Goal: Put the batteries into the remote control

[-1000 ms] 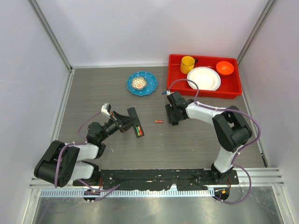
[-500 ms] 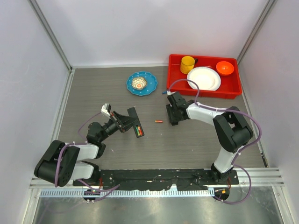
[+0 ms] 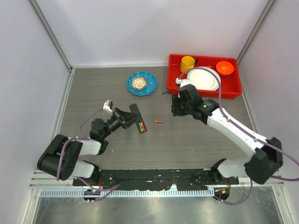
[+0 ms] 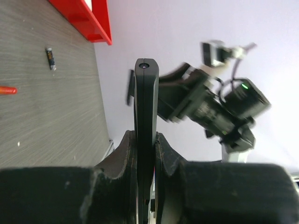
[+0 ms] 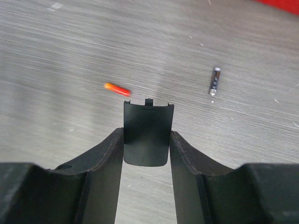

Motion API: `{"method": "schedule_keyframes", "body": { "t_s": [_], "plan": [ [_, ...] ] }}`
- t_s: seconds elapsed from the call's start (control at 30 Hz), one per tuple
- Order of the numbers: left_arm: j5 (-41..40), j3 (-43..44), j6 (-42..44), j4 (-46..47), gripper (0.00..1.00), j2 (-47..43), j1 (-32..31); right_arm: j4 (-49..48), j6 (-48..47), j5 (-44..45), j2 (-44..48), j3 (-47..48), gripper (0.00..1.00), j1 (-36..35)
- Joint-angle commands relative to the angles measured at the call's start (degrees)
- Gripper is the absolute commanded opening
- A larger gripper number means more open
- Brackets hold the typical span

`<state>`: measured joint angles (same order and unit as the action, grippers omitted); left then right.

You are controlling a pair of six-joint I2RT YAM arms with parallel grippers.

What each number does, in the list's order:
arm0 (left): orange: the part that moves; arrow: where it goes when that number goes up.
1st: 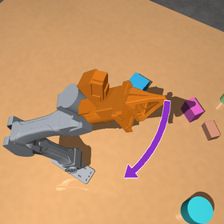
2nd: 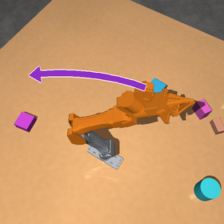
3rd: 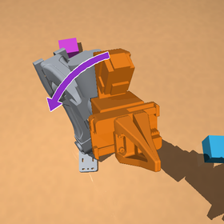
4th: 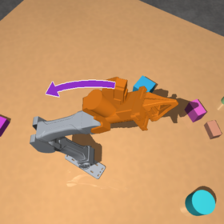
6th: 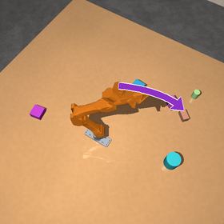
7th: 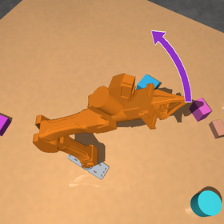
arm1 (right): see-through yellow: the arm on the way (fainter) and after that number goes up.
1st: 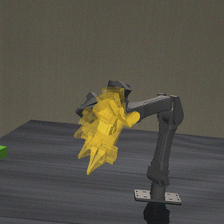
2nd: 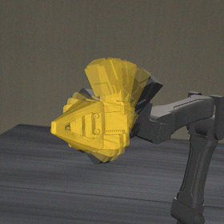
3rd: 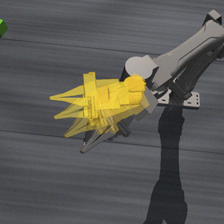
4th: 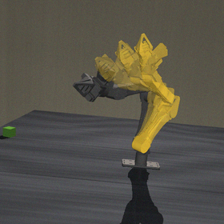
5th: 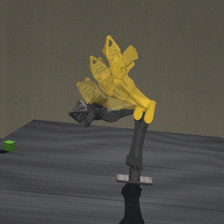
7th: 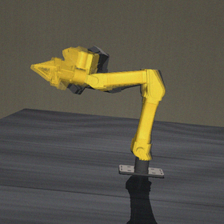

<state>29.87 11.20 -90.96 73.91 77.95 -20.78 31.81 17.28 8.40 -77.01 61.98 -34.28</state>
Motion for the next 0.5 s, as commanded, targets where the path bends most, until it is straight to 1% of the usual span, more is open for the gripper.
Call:
{"method": "schedule_keyframes", "body": {
  "t_s": [0.0,0.03,0.07,0.13,0.27,0.47],
  "plan": [
    [-6.5,5.0,3.6,8.9,0.0,2.8,-3.9,8.7,1.3,3.0,5.2,7.6,0.3,-6.0],
    [-7.8,5.6,4.0,8.6,0.0,3.3,-4.9,11.2,1.5,3.5,5.2,8.8,0.3,-9.1],
    [-10.2,6.1,4.6,8.6,0.0,4.0,-6.5,12.2,1.8,3.7,5.3,10.6,0.3,-10.4],
    [-12.2,7.5,6.0,8.2,0.0,5.9,-8.2,13.4,2.8,3.5,5.1,11.8,0.3,-14.3],
    [-14.8,9.5,7.1,8.4,0.0,9.8,-11.5,15.1,4.5,4.9,4.8,14.0,0.29,-19.4],
    [-19.4,9.5,7.0,9.6,0.0,14.1,-12.6,17.4,5.0,7.3,1.8,15.5,0.29,-22.8]
  ]
}}
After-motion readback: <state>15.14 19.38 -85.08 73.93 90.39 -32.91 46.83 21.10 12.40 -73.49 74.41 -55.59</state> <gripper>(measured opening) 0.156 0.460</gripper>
